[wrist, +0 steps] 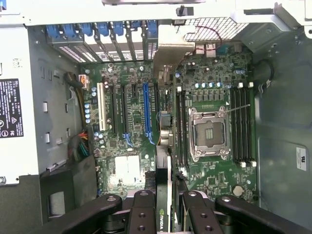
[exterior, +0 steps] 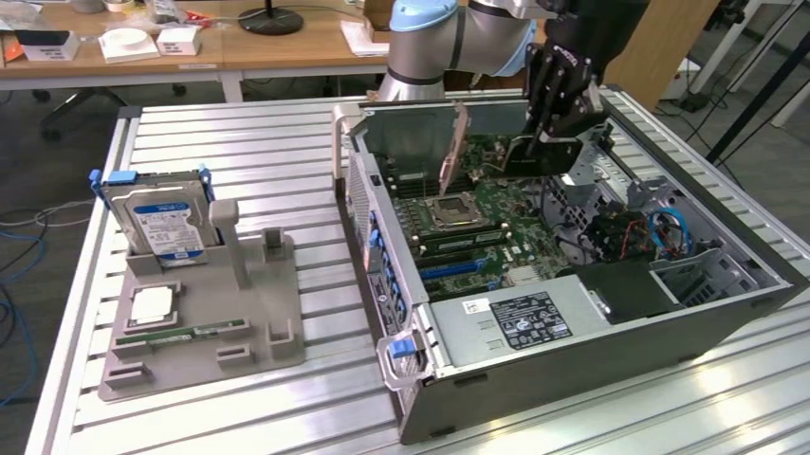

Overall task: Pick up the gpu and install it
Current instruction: 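Insert the gpu into the slot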

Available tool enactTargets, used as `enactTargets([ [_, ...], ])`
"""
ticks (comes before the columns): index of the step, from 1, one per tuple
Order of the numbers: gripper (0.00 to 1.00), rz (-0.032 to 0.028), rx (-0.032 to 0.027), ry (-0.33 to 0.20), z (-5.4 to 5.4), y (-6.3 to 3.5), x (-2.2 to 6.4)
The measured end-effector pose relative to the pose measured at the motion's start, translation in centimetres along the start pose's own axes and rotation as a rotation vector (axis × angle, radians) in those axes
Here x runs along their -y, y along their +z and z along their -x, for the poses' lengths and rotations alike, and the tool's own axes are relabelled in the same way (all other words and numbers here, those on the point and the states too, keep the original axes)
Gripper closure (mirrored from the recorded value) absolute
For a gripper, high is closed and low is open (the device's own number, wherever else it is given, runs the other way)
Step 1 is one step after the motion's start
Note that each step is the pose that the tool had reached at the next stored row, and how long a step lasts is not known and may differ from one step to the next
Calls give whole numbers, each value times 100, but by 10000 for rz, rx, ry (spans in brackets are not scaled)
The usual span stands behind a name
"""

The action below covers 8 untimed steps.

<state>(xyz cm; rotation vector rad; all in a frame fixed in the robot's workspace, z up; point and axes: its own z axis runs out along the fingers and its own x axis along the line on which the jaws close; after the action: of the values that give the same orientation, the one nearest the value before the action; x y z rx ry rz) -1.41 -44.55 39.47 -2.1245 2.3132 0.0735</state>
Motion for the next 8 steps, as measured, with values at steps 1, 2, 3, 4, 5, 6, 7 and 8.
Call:
enactTargets([
  [1, 74, 0, -1, 1, 0, 4, 0],
  [2, 74, 0, -1, 1, 0, 7, 0],
  [3, 74, 0, -1, 0, 0, 10, 0],
  [4, 74, 0, -1, 0, 0, 13, 0],
  [5, 74, 0, 1, 0, -1, 19, 0],
  [6, 74, -1, 0, 0, -1, 25, 0],
  [7, 74, 0, 0, -1, -1, 30, 0],
  [8, 74, 0, 0, -3, -1, 35, 0],
])
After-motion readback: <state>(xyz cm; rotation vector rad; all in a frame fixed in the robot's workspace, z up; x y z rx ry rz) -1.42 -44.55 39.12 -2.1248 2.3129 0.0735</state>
